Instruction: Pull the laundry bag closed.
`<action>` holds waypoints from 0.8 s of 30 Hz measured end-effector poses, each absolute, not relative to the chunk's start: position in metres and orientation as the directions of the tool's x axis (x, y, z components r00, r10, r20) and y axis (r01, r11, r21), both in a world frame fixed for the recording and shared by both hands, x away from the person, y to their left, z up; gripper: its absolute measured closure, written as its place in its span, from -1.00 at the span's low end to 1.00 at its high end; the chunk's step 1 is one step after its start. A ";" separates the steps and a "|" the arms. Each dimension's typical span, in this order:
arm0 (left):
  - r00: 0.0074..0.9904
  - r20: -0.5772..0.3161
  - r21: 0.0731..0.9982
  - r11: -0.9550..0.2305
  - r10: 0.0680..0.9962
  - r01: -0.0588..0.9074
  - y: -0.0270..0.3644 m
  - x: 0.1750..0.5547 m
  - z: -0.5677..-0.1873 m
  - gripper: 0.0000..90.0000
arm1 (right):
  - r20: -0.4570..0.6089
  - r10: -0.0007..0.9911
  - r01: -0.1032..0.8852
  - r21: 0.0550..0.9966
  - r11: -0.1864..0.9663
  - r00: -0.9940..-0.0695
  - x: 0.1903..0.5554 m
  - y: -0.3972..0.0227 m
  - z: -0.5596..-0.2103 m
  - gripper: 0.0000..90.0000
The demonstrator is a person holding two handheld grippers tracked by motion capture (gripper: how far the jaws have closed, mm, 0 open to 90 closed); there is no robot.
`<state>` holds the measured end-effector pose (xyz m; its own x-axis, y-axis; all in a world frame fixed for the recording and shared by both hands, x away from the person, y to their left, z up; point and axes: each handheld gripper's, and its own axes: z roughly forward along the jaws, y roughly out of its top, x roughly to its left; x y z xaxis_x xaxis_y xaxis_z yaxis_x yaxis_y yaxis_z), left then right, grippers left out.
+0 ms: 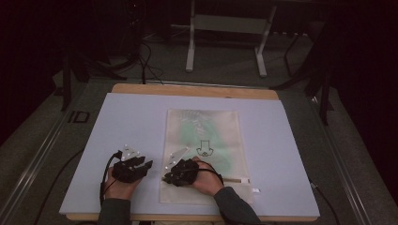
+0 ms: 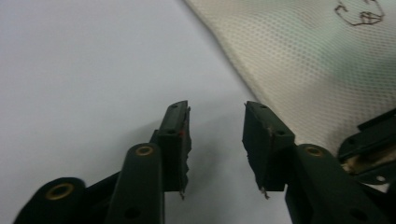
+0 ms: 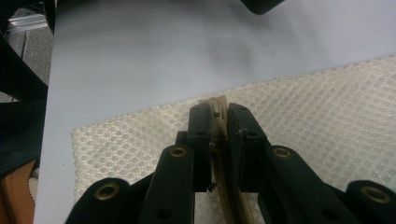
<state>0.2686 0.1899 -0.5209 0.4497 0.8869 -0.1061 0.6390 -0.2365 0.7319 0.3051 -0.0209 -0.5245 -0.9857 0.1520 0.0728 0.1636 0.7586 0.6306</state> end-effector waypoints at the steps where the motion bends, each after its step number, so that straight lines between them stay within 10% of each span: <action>1: 0.457 -0.109 0.731 -0.241 0.883 0.639 0.189 0.268 -0.521 0.44 | 0.066 0.151 0.158 0.630 0.761 -0.986 0.305 -0.021 -0.525 0.79; 10: 0.514 -0.111 0.718 -0.289 0.851 0.633 0.179 0.267 -0.522 0.95 | 0.064 0.151 0.157 0.639 0.753 -0.986 0.304 -0.022 -0.526 0.80; 24: 0.567 -0.136 0.702 -0.325 0.812 0.634 0.161 0.267 -0.525 0.98 | 0.056 0.161 0.158 0.648 0.745 -0.985 0.302 -0.023 -0.527 0.79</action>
<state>0.2672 0.1614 -0.5246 0.5674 0.8122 -0.1357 0.6336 -0.3254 0.7019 0.3015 -0.0232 -0.5275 -0.9854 0.1607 0.0559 0.1582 0.7446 0.6485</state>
